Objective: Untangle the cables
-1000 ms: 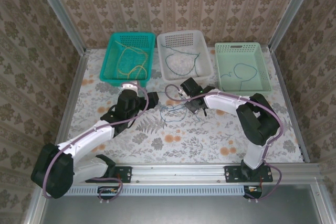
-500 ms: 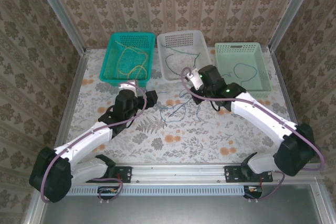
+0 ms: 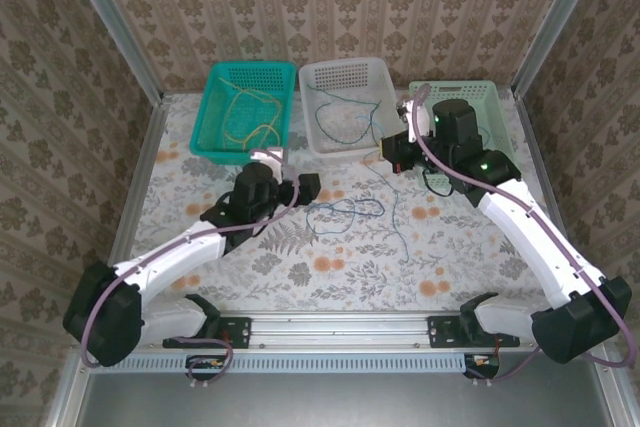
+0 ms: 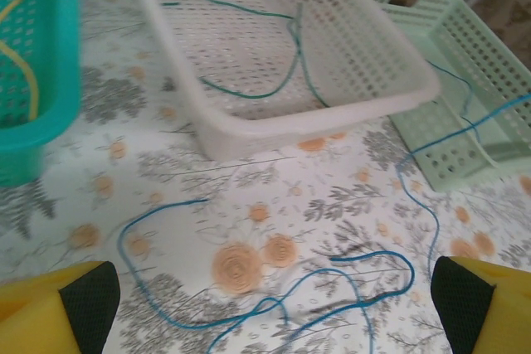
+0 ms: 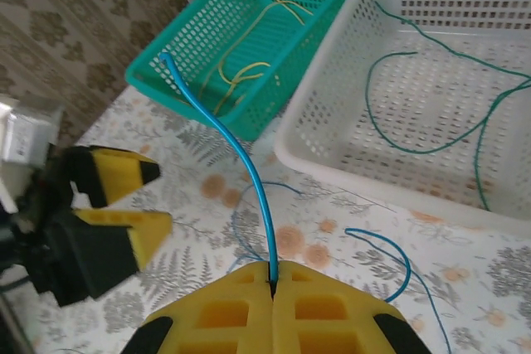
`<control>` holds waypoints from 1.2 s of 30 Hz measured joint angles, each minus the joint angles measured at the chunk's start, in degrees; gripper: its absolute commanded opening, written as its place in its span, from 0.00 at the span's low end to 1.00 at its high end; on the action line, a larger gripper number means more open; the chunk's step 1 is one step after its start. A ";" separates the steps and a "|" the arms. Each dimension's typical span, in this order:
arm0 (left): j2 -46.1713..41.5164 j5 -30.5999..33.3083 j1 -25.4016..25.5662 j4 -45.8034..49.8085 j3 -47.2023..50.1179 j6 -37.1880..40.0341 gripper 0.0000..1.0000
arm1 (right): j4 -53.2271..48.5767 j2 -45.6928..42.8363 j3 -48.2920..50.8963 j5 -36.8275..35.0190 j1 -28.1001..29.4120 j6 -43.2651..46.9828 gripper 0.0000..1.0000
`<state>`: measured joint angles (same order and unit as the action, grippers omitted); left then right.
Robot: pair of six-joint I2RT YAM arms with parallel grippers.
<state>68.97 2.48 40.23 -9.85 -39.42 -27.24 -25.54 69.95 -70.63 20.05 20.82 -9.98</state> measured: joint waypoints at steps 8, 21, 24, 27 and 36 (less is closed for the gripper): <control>2.56 -2.86 2.32 -3.21 -2.36 4.68 0.94 | 1.64 -0.98 -0.24 4.31 -1.92 -6.16 0.00; 11.13 -10.64 4.42 -7.26 -10.12 10.84 0.86 | 2.84 -5.60 -7.54 10.21 -7.56 -14.62 0.00; 11.58 -11.13 4.42 -7.89 -10.12 10.84 0.86 | -0.15 -6.49 -12.90 5.84 -7.82 -12.57 0.00; 11.82 -11.32 4.44 -8.26 -10.12 10.84 0.86 | -1.64 -7.54 -18.62 -0.63 -7.93 -9.27 0.00; 11.82 -11.02 4.42 -9.11 -9.92 10.80 0.87 | 1.99 -9.16 -22.88 -19.63 -8.02 1.70 0.00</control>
<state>80.79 -8.54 44.64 -18.96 -49.34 -16.45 -23.55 60.80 -93.51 0.43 12.80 -8.27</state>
